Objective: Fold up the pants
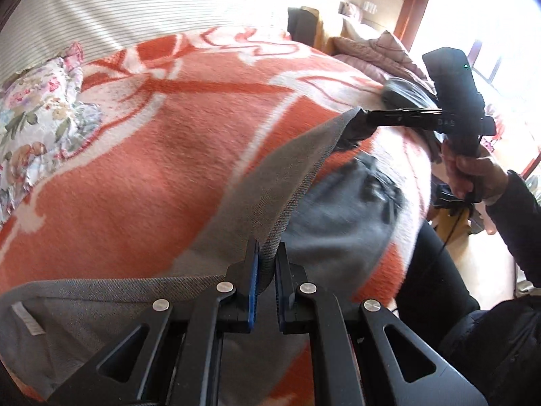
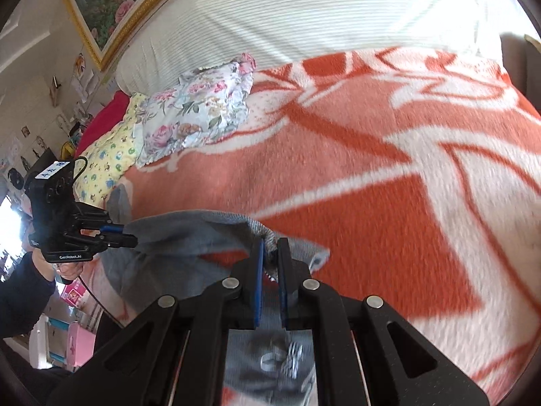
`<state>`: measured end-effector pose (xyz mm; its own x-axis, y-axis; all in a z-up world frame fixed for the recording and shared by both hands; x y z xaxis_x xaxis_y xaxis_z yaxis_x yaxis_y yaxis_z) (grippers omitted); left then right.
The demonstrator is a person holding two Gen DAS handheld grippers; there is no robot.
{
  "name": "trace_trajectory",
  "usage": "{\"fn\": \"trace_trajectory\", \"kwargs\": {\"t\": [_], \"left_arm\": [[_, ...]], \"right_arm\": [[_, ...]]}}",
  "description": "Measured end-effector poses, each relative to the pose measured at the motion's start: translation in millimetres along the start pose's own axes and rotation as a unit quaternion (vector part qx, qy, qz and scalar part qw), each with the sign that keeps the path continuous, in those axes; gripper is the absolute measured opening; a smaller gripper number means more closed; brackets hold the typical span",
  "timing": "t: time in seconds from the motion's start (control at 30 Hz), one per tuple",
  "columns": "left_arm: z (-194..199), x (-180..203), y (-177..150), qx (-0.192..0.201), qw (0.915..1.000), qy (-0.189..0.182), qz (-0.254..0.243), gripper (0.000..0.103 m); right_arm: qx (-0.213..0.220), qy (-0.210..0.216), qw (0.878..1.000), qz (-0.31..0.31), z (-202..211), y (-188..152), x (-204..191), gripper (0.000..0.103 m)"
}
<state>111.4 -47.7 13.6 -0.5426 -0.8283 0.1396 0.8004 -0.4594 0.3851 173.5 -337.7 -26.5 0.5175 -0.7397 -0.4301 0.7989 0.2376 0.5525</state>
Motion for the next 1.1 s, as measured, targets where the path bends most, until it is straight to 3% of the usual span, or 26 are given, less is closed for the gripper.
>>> {"fn": "trace_trajectory", "kwargs": {"t": [0.3,0.63,1.1], "left_arm": [[-8,26,-32,0.001,0.9995,-0.025,0.017,0.007],[-36,47,-56,-0.041,0.9981,-0.046,0.01,0.007],[-62,41,-64,-0.059,0.9951,-0.067,0.043,0.007]], "right_arm": [[0.01,-0.007,0.999,0.034,27,-40,-17,0.008],[-0.057,-0.059,0.994,0.069,11,-82,-18,0.008],[-0.096,-0.072,0.991,0.059,-12,-106,-11,0.008]]}}
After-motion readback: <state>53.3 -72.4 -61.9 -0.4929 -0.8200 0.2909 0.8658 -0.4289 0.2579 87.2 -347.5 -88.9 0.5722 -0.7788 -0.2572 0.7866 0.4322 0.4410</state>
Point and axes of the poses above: each gripper's, at about its wrist camera, not at the fingertips, and z roughly against the way its jaws point, x to its right, y to its top, the point moved 1 cm from there along -z, roughly the way its jaws point, and after that the axes turned 12 degrees about -x, right-handed, at the moved point
